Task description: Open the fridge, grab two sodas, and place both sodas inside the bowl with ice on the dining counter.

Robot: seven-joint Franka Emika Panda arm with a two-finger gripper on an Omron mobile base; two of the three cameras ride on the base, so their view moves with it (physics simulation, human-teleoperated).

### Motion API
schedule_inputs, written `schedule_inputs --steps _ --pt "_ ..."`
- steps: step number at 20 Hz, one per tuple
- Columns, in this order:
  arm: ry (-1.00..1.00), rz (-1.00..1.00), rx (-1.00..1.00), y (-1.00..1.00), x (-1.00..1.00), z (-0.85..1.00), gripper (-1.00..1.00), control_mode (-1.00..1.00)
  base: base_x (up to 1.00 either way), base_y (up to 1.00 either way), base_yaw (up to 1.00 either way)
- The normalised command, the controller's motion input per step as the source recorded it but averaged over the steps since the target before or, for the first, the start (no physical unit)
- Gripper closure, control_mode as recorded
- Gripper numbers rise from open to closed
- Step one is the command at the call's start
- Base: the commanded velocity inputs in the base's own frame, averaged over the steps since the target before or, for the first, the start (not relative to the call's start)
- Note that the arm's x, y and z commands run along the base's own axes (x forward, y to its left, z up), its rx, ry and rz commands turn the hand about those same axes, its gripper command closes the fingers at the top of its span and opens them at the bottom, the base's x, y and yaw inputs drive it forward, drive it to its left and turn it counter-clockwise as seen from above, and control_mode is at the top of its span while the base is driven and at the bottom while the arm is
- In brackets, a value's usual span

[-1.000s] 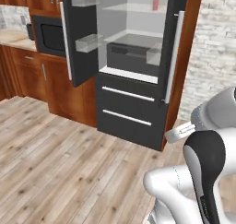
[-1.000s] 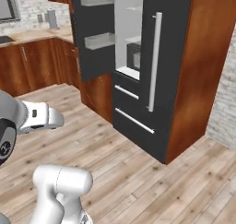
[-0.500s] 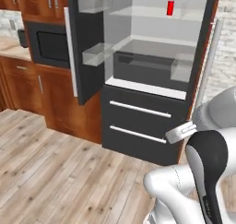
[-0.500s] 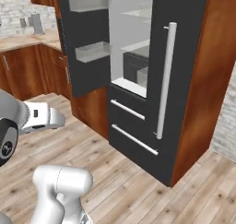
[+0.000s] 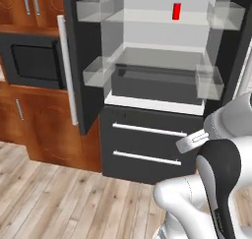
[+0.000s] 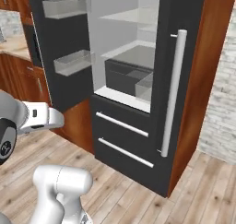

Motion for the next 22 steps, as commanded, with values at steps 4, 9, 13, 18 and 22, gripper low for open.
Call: schedule_inputs --steps 4,9,13,18,22 --pt "0.00 0.00 0.00 0.00 0.00 0.00 -1.00 1.00 0.63 0.24 -0.38" --pt "0.00 0.00 0.00 0.00 0.00 0.00 -1.00 1.00 0.55 0.27 -0.37" --pt "0.00 0.00 0.00 0.00 0.00 0.00 -1.00 1.00 0.58 0.40 -0.32" --pt "0.00 0.00 0.00 0.00 0.00 0.00 -1.00 1.00 0.66 0.41 -0.25" --pt "0.00 0.00 0.00 0.00 0.00 0.00 -1.00 1.00 0.73 0.11 -0.18"
